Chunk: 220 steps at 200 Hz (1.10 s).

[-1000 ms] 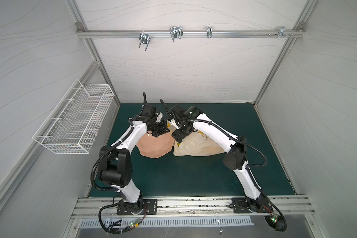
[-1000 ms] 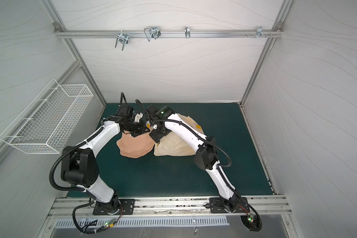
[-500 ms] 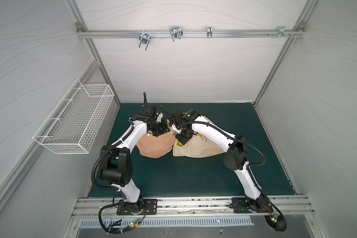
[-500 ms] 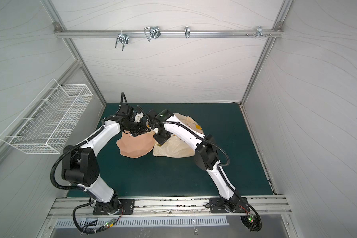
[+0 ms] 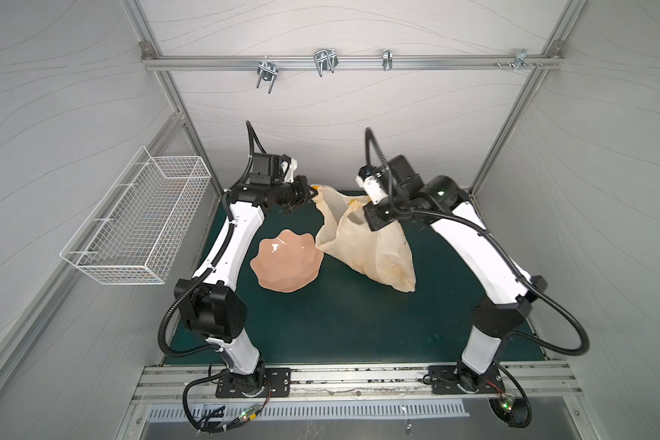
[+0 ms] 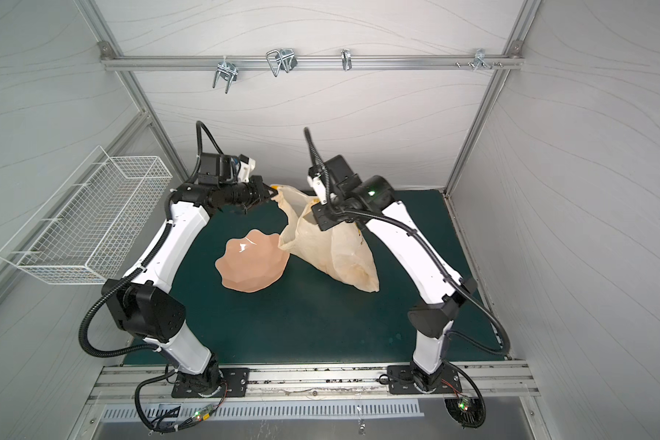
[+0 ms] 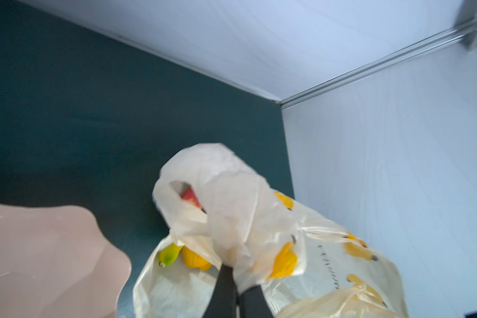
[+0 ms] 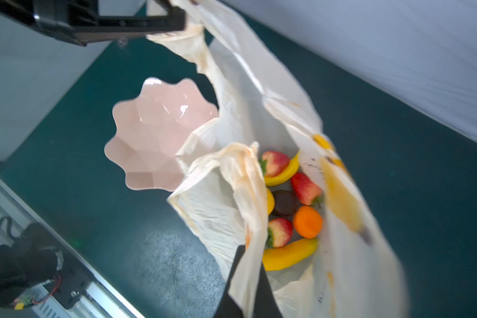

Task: Place the fruits into the plastic bag
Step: Pick up the plastic bag from the center of the table, then place the plastic bag at the center of the table.

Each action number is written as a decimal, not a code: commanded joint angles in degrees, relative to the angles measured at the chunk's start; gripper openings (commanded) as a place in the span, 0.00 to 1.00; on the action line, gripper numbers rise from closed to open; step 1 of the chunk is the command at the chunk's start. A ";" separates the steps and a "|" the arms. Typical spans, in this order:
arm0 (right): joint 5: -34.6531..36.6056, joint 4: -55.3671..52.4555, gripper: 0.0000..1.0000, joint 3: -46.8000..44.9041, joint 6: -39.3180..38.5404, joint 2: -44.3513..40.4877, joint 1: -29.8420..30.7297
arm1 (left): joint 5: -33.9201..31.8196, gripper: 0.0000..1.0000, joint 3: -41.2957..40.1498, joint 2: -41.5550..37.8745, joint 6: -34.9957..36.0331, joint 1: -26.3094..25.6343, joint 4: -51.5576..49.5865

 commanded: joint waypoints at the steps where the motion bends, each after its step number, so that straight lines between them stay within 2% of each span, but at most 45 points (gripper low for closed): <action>1: -4.37 2.85 0.00 -2.66 1.72 -5.44 -3.21 | 2.63 0.00 13.03 3.54 -2.93 0.15 -2.36; 28: -9.57 6.72 0.00 -8.29 1.76 -12.34 -7.61 | 3.63 0.00 25.31 8.10 -5.52 0.16 -5.72; 60: -17.57 13.03 0.00 -18.14 4.05 -19.29 -13.16 | 5.10 0.00 30.97 10.66 -10.62 0.07 -3.62; 79: -20.28 15.11 0.00 -22.07 4.33 -21.38 -13.83 | 5.31 0.00 34.03 12.21 -9.69 -0.99 -5.60; 92: -22.74 16.18 0.00 -24.38 3.99 -22.45 -13.76 | 5.35 0.00 32.84 12.53 -7.78 -2.04 -7.74; 120: -25.60 17.79 0.00 -29.26 4.30 -24.21 -13.78 | 4.87 0.00 22.52 10.90 -5.46 -4.31 -5.66; 137: -28.71 20.07 0.00 -33.51 5.92 -25.61 -13.56 | 3.65 0.00 19.06 10.66 -3.85 -4.33 -5.69; 177: -28.96 24.94 0.01 -41.80 8.46 -27.45 -7.77 | 0.64 0.00 23.13 13.53 2.22 -4.08 -12.79; 220: -26.33 26.09 0.02 -40.41 8.89 -26.71 -3.17 | -1.22 0.00 28.00 15.07 4.53 -3.19 -17.00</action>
